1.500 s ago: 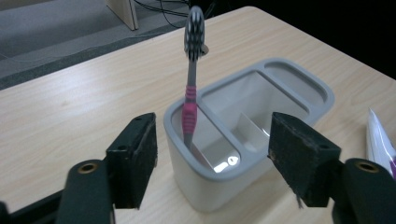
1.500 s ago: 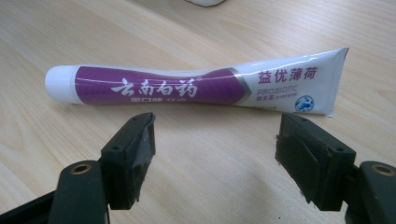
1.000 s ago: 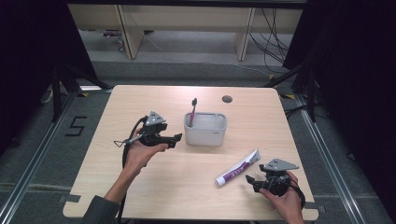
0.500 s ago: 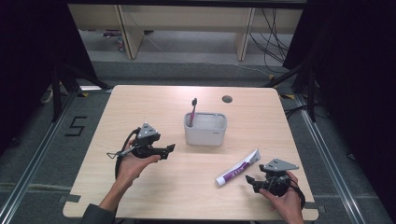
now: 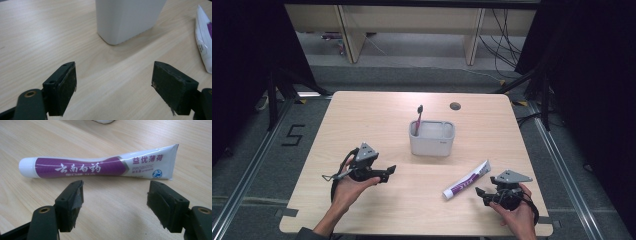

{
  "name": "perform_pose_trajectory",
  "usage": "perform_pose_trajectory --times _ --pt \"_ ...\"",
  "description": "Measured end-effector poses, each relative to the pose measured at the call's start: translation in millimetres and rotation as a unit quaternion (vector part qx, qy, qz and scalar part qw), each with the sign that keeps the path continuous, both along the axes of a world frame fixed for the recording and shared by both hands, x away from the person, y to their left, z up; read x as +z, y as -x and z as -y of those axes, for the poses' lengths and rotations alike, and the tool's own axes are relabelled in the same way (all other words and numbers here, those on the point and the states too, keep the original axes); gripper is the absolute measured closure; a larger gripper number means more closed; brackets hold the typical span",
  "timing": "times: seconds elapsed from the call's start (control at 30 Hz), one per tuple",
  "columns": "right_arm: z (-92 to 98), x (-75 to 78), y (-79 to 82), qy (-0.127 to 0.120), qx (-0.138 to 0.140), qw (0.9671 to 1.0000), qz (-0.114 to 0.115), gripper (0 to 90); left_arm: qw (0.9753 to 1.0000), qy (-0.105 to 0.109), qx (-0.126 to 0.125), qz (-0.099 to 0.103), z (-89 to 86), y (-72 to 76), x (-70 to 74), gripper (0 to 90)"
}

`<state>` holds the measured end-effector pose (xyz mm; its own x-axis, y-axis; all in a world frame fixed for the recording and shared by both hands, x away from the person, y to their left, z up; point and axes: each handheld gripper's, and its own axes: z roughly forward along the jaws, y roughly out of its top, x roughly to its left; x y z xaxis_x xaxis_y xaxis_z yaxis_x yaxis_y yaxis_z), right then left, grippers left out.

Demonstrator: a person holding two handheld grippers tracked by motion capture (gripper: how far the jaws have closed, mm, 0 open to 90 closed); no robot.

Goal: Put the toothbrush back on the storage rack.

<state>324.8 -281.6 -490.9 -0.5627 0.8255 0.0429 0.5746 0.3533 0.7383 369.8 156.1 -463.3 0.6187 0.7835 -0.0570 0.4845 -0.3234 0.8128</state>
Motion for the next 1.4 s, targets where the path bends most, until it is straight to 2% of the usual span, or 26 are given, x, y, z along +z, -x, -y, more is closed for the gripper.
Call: perform_pose_trajectory --times 0.13,0.2,0.27,0.3,0.37,0.47,0.57,0.6,0.63,0.67,0.73,0.77,0.8,0.83,0.9,0.97,1.0,1.07,1.1,1.13,1.2,1.23,1.3,1.33,1.4 --pt "-3.2 2.1 2.7 -0.003 -0.007 1.0 0.001 32.2 0.9999 -0.009 -0.001 -0.005 -5.7 10.8 -6.9 19.5" --pt "-4.1 1.9 2.1 -0.005 0.006 1.0 0.001 33.1 0.9998 -0.016 -0.003 -0.008 -8.8 16.0 -9.9 19.5" --pt "-4.8 3.0 3.3 0.0 0.001 1.0 0.007 33.6 0.9998 -0.014 -0.006 -0.01 -10.5 21.2 -12.5 19.5" --pt "-4.8 3.3 2.6 -0.005 0.008 0.9999 0.005 34.9 0.9998 -0.016 -0.01 -0.012 -12.0 24.2 -13.9 19.5" --pt "-4.7 5.5 4.3 -0.008 0.004 0.9999 0.01 35.3 0.9997 -0.016 -0.011 -0.012 -14.2 30.9 -16.2 19.5" --pt "-3.5 6.2 3.5 -0.004 0.008 0.9997 0.024 37.2 0.9997 -0.015 -0.011 -0.016 -17.6 39.9 -20.7 19.4" --pt "-5.5 6.5 4.2 -0.012 0.017 0.9997 0.012 39.6 0.9992 -0.028 -0.023 -0.017 -21.9 48.7 -24.7 19.5" --pt "-4.9 7.0 4.2 -0.005 0.016 0.9996 0.02 40.7 0.9991 -0.035 -0.019 -0.016 -24.0 52.4 -26.0 19.5" --pt "-6.8 7.2 5.7 -0.015 0.011 0.9998 0.006 41.8 0.9989 -0.038 -0.021 -0.016 -25.8 53.8 -26.8 19.6" --pt "-7.2 7.6 5.8 -0.017 0.011 0.9998 0.007 44.1 0.9989 -0.037 -0.02 -0.018 -27.6 56.2 -27.5 19.6" --pt "-6.9 9.4 5.2 -0.019 0.022 0.9993 0.023 47.3 0.9988 -0.04 -0.02 -0.019 -32.1 60.9 -28.1 19.6" --pt "-8.2 10.9 6.3 -0.024 0.017 0.9993 0.022 49.9 0.9992 -0.033 -0.016 -0.018 -33.5 62.6 -29.8 19.6" --pt "-7.7 11.9 5.3 -0.022 0.026 0.999 0.029 53.2 0.9993 -0.03 -0.017 -0.018 -35.5 64.4 -31.2 19.6" --pt "-10.0 13.1 6.8 -0.029 0.026 0.999 0.022 55.3 0.9991 -0.033 -0.014 -0.021 -38.0 66.6 -32.2 19.6" --pt "-13.2 15.1 5.1 -0.023 0.041 0.9983 0.035 61.6 0.999 -0.035 -0.015 -0.025 -41.5 68.9 -34.6 19.6" --pt "-21.2 17.6 6.1 -0.024 0.05 0.9978 0.035 66.3 0.999 -0.033 -0.007 -0.029 -43.2 71.5 -38.3 19.7" --pt "-22.4 18.3 4.2 -0.019 0.063 0.9968 0.045 68.8 0.9988 -0.037 -0.013 -0.031 -45.3 72.3 -40.0 19.8" --pt "-28.4 20.8 4.5 -0.023 0.072 0.996 0.049 74.9 0.9989 -0.038 -0.002 -0.029 -45.9 75.1 -40.6 20.5" --pt "-32.8 21.7 5.3 -0.023 0.073 0.9961 0.045 77.0 0.9991 -0.037 0.004 -0.02 -46.7 75.9 -40.3 22.2" --pt "-34.5 22.1 3.4 -0.014 0.089 0.9946 0.052 79.1 0.9991 -0.038 0.007 -0.02 -46.8 76.9 -39.1 23.1" --pt "-39.9 21.8 4.0 -0.019 0.095 0.9943 0.045 82.7 0.9992 -0.033 0.009 -0.018 -47.3 78.3 -38.7 22.9" --pt "-41.7 21.8 2.2 -0.014 0.105 0.9929 0.055 85.0 0.9995 -0.028 0.01 -0.008 -47.3 78.9 -39.7 23.0" --pt "-47.5 21.6 0.9 -0.02 0.112 0.992 0.055 88.2 0.9993 -0.034 0.013 -0.011 -47.3 80.9 -38.3 23.1" --pt "-51.0 21.7 1.0 -0.024 0.111 0.9927 0.042 89.4 0.9993 -0.034 0.009 -0.009 -47.4 82.1 -38.9 23.1" --pt "-56.7 20.2 -3.1 -0.021 0.118 0.9917 0.046 90.0 0.9993 -0.034 0.006 -0.015 -47.1 83.4 -41.0 23.1"
